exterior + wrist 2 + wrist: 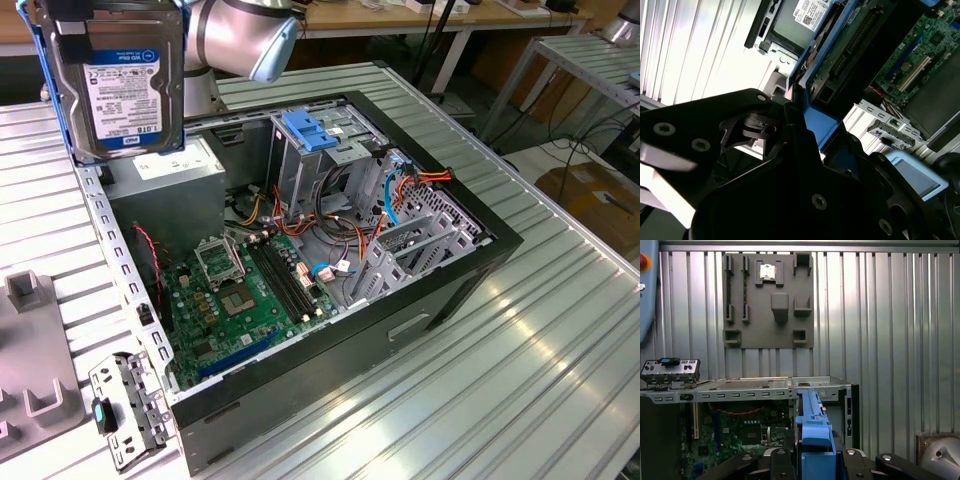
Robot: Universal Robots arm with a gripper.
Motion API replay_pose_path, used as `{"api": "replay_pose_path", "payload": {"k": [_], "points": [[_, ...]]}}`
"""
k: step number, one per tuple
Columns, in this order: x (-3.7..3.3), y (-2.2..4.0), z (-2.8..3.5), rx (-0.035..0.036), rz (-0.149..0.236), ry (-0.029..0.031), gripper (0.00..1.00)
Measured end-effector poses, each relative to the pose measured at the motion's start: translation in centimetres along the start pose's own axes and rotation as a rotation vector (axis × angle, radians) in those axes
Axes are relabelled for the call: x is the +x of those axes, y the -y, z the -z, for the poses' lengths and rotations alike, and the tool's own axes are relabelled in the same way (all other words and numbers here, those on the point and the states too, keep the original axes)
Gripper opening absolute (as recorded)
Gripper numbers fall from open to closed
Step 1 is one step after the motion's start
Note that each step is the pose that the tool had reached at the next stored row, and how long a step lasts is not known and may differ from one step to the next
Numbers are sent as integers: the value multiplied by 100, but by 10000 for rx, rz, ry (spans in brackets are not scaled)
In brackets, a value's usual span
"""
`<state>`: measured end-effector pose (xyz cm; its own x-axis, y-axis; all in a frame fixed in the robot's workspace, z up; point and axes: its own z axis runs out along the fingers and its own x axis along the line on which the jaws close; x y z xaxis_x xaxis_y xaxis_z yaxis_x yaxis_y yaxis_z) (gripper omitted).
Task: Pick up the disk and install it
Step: 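Pick up the disk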
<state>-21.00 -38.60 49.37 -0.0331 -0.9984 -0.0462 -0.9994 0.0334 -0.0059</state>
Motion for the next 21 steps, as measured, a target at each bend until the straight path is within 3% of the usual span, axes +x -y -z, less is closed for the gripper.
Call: {"api": "replay_pose_path", "payload": {"k": [21], "points": [[-8,420,-4,0,-1,-4,37]]}}
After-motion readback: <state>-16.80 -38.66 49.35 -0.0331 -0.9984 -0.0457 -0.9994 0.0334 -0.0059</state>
